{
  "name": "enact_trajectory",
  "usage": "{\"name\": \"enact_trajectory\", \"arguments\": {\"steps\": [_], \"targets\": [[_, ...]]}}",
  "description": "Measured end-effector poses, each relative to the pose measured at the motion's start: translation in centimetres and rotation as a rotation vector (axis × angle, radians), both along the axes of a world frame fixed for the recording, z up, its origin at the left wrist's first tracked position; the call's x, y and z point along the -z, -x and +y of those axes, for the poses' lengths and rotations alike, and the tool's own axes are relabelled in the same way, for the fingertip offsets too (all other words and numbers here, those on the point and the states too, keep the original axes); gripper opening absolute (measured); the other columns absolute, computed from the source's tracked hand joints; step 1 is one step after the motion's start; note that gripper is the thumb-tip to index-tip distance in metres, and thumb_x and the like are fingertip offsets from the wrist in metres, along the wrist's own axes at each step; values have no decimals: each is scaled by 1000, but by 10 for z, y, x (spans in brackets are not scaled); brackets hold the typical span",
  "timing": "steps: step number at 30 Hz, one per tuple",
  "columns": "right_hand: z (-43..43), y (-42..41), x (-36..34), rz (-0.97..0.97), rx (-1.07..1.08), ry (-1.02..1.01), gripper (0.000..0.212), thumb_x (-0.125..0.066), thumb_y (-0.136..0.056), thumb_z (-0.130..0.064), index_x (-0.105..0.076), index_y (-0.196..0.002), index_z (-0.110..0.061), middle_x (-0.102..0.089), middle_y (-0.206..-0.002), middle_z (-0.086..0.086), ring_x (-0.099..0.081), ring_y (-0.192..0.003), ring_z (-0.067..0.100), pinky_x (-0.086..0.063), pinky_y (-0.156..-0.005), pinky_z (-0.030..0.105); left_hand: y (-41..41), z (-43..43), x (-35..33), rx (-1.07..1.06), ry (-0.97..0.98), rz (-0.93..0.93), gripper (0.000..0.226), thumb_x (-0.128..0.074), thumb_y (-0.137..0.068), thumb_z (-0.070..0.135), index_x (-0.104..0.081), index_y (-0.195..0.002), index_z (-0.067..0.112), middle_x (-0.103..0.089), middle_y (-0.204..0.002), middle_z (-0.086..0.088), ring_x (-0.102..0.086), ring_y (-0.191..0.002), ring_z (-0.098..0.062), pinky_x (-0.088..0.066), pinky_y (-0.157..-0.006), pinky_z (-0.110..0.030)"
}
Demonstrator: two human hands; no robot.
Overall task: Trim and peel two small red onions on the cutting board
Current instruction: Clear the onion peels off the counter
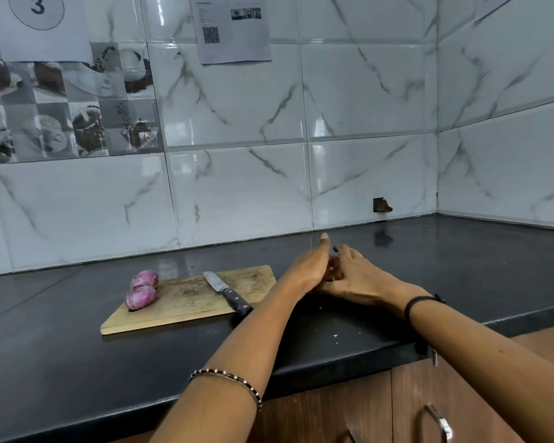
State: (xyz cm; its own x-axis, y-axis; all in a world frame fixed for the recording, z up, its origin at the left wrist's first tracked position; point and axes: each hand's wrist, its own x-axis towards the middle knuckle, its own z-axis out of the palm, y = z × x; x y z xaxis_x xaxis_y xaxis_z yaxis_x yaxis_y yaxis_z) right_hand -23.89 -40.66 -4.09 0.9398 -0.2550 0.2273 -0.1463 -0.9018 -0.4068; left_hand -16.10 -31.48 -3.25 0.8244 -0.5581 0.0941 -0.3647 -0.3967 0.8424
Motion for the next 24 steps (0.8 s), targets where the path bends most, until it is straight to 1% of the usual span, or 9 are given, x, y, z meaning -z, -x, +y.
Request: {"name": "enact_trajectory", "arguments": {"steps": [3,5,8,11,14,17,19,22,24], "targets": [[-3,-6,-1,-10,-9,31,117,-44,-51,-81,-34,-144,-10,-47,-139,11,-47,-129,32,-44,-106,48,-9,-4,5,7,51,22,84,-14,-91,80,-69,-114,21,-70,-121,-7,-65,-113,-25,-44,-108,-45],[-5,-10,0,-19,-29,38,112,-43,-54,-80,-38,-141,-9,-51,-131,9,-52,-120,30,-47,-102,47,-10,-5,7,-12,89,36,89,-14,-85,85,-62,-130,25,-65,-132,-6,-62,-120,-25,-42,-111,-46],[-5,-13,-2,1,-35,67,101,-43,-61,-76,-42,-137,-9,-55,-128,9,-54,-117,31,-47,-100,48,-2,-1,2,-48,113,-14,82,-14,-95,76,-49,-146,21,-55,-146,-7,-53,-132,-26,-37,-114,-43],[-4,-16,-2,31,-33,94,87,-45,-71,-69,-43,-136,-12,-55,-133,10,-54,-120,35,-42,-100,48,-6,3,2,-74,139,-45,74,-13,-101,67,-51,-142,20,-57,-143,-7,-54,-130,-25,-38,-113,-41],[-4,-20,-3,48,-32,113,85,-42,-71,-67,-40,-138,-15,-54,-136,9,-51,-124,35,-35,-99,49,-10,2,4,-99,138,-66,74,-12,-101,66,-51,-142,17,-56,-143,-8,-54,-130,-26,-38,-108,-38],[-3,-24,-4,54,-56,138,78,-38,-72,-62,-41,-136,-18,-55,-132,8,-49,-123,33,-31,-100,50,-19,-2,6,-157,137,-102,75,-11,-102,64,-61,-122,12,-64,-129,-12,-59,-119,-28,-41,-95,-36],[-1,-26,-6,55,-73,156,77,-36,-72,-59,-43,-136,-18,-58,-127,7,-47,-119,32,-31,-102,51,-25,-4,8,-201,161,-87,81,-11,-101,66,-59,-129,7,-64,-130,-15,-59,-120,-31,-43,-100,-40],[-2,-31,-6,18,-112,230,74,-35,-75,-63,-51,-132,-19,-60,-110,3,-47,-108,26,-39,-90,46,-31,-5,10,-235,217,-51,81,-12,-101,65,-57,-132,6,-64,-129,-16,-60,-120,-31,-44,-105,-43],[-2,-33,-6,-31,-118,277,56,-43,-88,-58,-54,-128,-20,-52,-101,-1,-46,-100,21,-44,-81,42,-33,-3,10,-256,257,-30,76,-12,-104,60,-61,-122,4,-67,-116,-14,-63,-110,-29,-47,-99,-40]]}}
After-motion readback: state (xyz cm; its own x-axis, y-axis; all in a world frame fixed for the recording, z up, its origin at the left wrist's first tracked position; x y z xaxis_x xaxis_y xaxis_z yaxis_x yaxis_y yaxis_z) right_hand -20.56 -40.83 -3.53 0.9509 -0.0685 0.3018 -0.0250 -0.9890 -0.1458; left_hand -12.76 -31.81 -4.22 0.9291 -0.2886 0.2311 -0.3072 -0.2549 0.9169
